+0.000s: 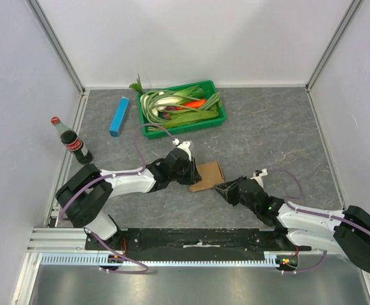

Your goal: Fold the paper box

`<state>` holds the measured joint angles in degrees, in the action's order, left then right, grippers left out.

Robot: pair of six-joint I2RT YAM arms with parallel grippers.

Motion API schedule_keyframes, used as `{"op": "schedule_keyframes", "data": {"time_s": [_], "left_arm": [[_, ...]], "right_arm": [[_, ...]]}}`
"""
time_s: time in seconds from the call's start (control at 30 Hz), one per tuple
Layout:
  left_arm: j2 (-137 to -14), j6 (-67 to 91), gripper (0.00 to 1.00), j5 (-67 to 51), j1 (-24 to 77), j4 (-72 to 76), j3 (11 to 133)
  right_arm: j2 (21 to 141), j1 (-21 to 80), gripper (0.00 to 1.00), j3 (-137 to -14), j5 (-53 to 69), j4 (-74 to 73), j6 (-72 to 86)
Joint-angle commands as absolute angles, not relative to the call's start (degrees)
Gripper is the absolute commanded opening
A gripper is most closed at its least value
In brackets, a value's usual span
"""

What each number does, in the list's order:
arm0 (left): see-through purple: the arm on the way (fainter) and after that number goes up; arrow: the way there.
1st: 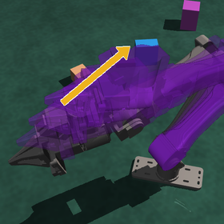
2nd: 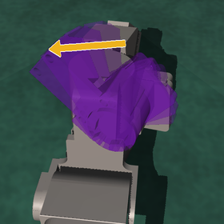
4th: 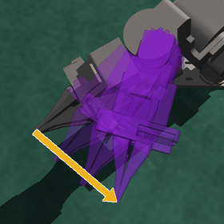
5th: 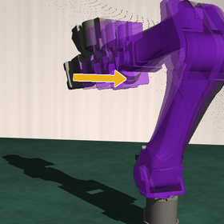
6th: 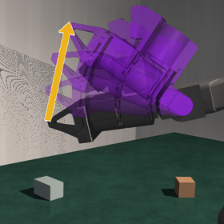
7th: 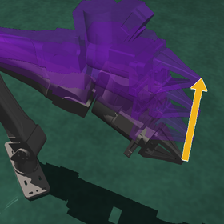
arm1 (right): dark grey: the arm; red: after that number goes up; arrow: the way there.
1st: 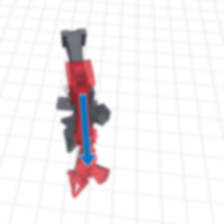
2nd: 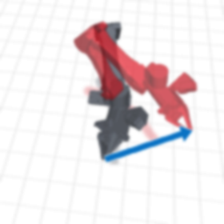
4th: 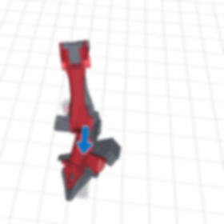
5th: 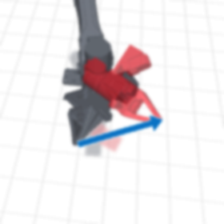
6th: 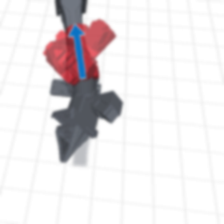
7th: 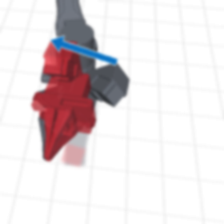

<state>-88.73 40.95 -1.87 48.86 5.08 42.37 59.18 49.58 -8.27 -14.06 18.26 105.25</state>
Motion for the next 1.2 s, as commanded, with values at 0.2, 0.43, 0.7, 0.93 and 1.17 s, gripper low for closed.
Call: {"op": "schedule_keyframes", "data": {"time_s": [0.2, 0.43, 0.7, 0.93, 1.17], "left_arm": [[-92.28, 36.65, 0.28, -1.32, 48.43, 14.59, 37.44], [-92.81, 34.28, 0.29, -1.32, 48.43, 13.62, 37.79], [-91.94, 34.01, 0.29, -0.7, 48.43, 13.36, 36.74], [-89.48, 33.49, 0.31, -0.97, 48.34, 13.01, 36.74], [-88.24, 31.91, 0.34, -2.54, 48.34, 11.87, 38.32]], "right_arm": [[45.89, 49.31, 0.52, -17.66, -11.18, -2.26, 64.58], [39.11, 49.31, 0.83, -30.11, -7.29, -29.24, 43.8], [52.72, 38.53, 0.95, -41.84, 4.37, -24.56, 31.39], [66.43, 27.08, 0.86, -39.21, 17.84, -11.0, 26.54], [76.8, 23.99, 0.66, -35.16, 26.79, 4.28, 27.77]]}}
